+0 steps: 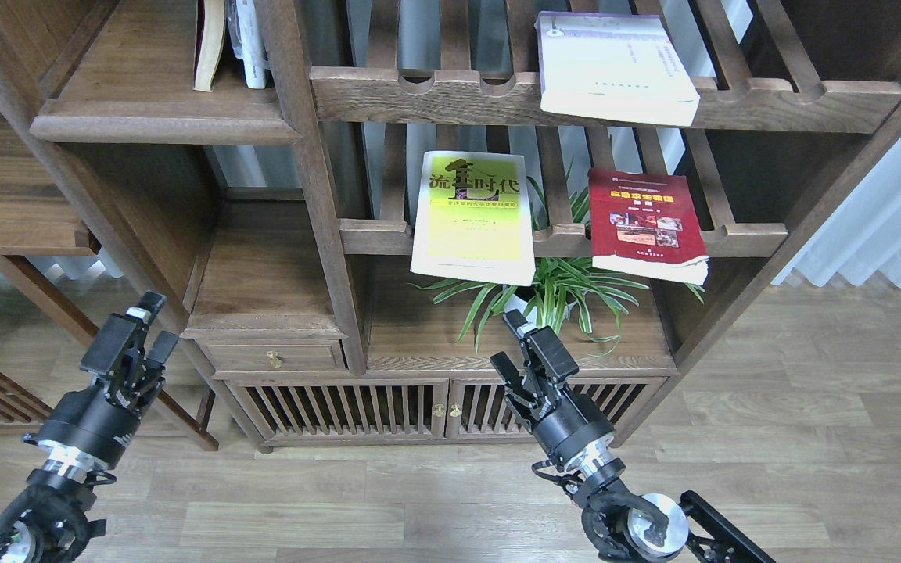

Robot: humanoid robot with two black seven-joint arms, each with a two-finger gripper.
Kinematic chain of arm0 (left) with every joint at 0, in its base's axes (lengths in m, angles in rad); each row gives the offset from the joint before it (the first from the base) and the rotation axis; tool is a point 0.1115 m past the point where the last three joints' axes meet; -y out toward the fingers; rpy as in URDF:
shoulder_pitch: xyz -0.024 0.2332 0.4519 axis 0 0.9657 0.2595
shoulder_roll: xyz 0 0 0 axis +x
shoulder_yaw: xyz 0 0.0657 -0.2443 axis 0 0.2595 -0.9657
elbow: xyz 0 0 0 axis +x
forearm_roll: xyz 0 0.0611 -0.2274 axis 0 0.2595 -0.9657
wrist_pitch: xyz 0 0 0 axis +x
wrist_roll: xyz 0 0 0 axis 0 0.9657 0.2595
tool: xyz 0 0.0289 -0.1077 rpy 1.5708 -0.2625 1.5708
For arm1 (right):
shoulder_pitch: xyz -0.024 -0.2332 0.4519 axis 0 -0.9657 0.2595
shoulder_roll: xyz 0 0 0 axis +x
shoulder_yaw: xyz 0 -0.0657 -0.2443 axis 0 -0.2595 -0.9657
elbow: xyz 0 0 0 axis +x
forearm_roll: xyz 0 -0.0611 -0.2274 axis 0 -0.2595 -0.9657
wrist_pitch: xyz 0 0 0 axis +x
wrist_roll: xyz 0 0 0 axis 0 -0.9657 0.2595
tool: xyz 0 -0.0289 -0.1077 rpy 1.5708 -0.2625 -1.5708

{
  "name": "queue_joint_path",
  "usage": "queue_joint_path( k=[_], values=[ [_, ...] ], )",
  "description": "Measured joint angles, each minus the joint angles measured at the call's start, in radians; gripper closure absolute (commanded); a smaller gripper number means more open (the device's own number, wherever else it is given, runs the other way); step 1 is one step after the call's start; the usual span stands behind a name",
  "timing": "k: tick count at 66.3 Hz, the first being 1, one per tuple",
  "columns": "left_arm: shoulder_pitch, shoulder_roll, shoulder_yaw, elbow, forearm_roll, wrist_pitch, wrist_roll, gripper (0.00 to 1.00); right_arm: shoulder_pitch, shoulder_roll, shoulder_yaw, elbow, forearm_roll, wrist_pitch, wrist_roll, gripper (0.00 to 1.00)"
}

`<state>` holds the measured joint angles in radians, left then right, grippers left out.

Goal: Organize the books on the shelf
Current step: 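Move the right gripper up to the red book's lower edge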

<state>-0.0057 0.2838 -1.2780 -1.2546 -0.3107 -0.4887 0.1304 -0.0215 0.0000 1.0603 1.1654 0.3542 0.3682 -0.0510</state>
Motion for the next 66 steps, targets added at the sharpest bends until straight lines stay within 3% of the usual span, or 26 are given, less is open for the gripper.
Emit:
queue_joint_path(
  k=[21,66],
  values=[
    [0.027,0.008,0.04,0.003,-0.012,0.0,0.03,0.0,-0.004,0.0,0.029,-0.001,0.0,0.008,0.018,0.01],
    [0.056,-0.006,0.052,-0.002,-0.006,0.0,0.029,0.0,-0.015,0.0,0.02,0.0,0.002,0.019,0.015,0.01]
  ],
)
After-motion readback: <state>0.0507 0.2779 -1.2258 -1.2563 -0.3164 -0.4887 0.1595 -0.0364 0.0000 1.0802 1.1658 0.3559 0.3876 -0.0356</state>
